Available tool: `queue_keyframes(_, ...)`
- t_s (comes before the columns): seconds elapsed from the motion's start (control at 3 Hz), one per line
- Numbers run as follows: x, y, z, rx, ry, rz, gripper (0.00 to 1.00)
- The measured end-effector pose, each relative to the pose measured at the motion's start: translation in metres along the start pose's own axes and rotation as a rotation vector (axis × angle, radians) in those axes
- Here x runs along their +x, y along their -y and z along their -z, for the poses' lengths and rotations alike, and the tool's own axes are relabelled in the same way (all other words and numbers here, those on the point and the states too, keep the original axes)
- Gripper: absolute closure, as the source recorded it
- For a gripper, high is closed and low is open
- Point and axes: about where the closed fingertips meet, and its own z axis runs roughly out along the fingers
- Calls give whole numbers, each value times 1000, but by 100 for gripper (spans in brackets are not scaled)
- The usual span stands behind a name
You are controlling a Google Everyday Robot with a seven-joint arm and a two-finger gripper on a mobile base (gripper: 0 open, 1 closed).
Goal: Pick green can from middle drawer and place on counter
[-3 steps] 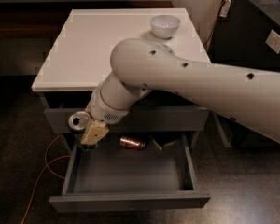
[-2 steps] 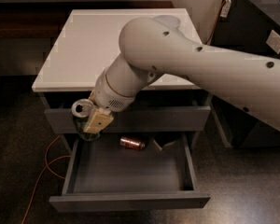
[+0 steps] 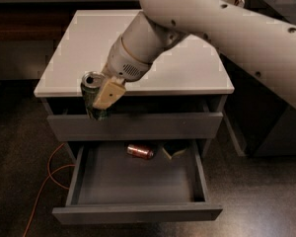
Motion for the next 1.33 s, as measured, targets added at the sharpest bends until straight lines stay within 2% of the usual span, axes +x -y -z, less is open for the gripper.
queue_keyframes(1.0,-20,81,40,13,19,-103,100)
queue_keyframes(1.33,-7,117,47,20,39,-180,100)
